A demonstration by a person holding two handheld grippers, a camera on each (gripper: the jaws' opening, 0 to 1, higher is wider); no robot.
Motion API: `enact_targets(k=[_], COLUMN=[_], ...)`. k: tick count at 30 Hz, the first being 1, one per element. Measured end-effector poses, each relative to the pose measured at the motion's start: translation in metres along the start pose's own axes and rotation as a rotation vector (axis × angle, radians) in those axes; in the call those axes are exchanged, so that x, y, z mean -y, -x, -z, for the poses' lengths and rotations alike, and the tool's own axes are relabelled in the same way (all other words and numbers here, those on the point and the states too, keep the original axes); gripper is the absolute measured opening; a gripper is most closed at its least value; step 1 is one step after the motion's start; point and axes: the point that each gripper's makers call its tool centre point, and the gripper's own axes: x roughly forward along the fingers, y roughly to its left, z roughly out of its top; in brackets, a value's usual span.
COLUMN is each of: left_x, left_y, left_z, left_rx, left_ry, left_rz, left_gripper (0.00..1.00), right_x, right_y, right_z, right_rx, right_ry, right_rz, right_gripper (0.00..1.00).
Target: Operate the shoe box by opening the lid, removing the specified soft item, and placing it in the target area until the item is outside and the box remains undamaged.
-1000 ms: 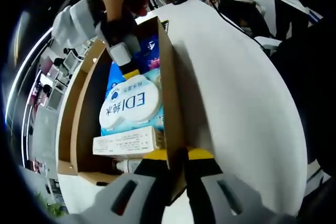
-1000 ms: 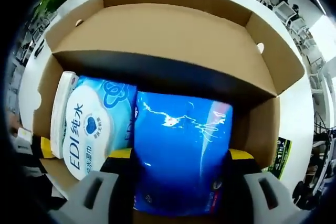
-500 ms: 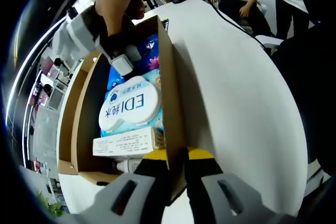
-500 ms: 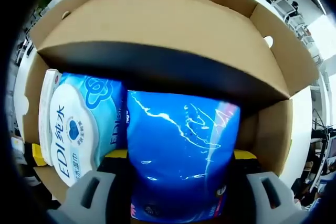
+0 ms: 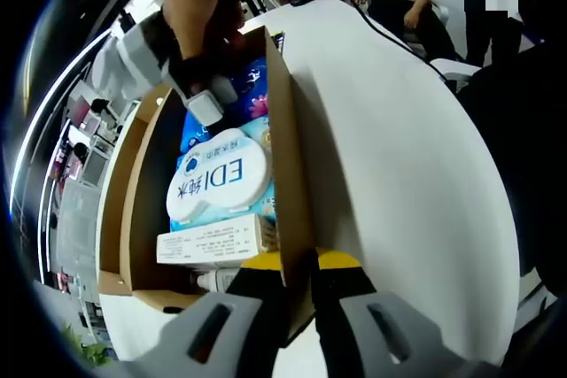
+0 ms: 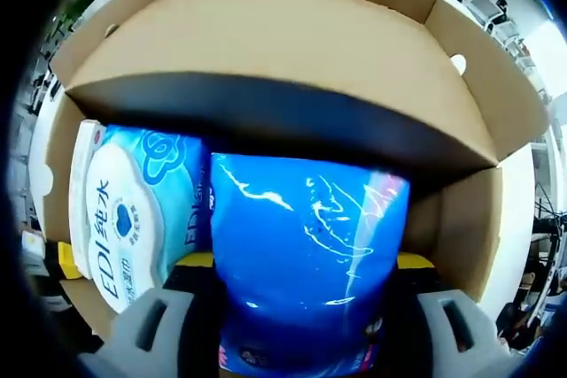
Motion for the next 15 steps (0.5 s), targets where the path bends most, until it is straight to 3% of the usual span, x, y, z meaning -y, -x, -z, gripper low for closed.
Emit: enact_targets(k=[5, 15], left_x=[-0.0004, 0.0000], left_y=[0.0001, -0.0001], left_z=[-0.0002, 0.0000], left_rx=[0.004, 0.003], left_ry=[0.002, 0.001], left_rz=[0.003, 0.002], left_gripper=[0.09, 0.09], right_x=[-0.0002, 0.0032], right_y=[0.0002, -0.0011], right_z=[0.0006, -0.0059], right_rx=[-0.017, 0.011], right_ry=[-0.004, 0.014], right_rz=[0.002, 0.002], right_gripper=[0.75, 0.74])
